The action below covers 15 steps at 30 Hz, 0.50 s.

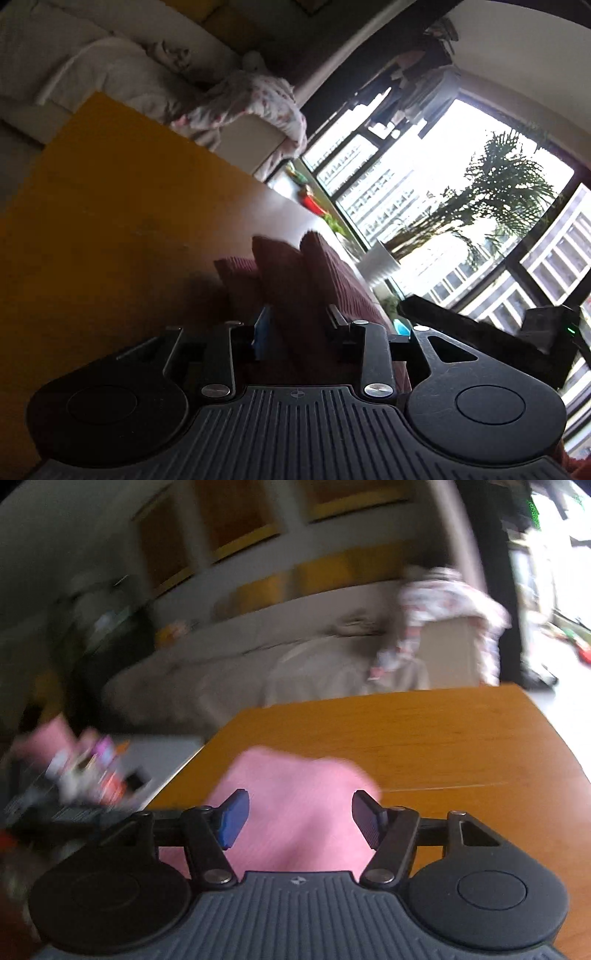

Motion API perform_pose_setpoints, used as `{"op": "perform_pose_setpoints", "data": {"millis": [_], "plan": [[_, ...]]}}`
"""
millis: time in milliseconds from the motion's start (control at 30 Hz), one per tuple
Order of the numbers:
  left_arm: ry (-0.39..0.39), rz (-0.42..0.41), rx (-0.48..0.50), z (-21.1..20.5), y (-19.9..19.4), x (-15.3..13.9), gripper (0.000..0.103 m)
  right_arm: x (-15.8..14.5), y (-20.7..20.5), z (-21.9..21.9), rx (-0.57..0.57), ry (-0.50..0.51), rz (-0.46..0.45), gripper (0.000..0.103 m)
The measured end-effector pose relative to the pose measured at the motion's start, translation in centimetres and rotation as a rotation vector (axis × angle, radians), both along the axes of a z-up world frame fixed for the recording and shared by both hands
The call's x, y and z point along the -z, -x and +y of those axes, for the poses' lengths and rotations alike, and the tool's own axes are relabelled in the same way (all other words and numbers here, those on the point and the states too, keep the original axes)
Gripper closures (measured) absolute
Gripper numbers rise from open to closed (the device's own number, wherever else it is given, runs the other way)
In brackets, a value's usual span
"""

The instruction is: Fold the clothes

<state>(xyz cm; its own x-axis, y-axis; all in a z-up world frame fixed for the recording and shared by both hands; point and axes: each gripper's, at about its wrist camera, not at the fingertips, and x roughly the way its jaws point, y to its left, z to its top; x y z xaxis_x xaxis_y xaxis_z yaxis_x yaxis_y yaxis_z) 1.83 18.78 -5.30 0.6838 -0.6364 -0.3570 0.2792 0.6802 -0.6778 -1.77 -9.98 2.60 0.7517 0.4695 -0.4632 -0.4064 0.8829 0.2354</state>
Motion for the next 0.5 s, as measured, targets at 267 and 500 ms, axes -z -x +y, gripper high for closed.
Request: {"op": "perform_pose_setpoints", "data": {"millis": [267,500], "plan": [[0.052,0.068,0.1,-3.4,-0.4,2.0,0.069,-0.4,3.1,-0.1,0.128,0.247,-0.116,0.034],[0.072,0.059,0.145,-5.2,-0.2,1.5,0.057,-0.4,5.8,1.4,0.037,0.309,-0.179,0.034]]}}
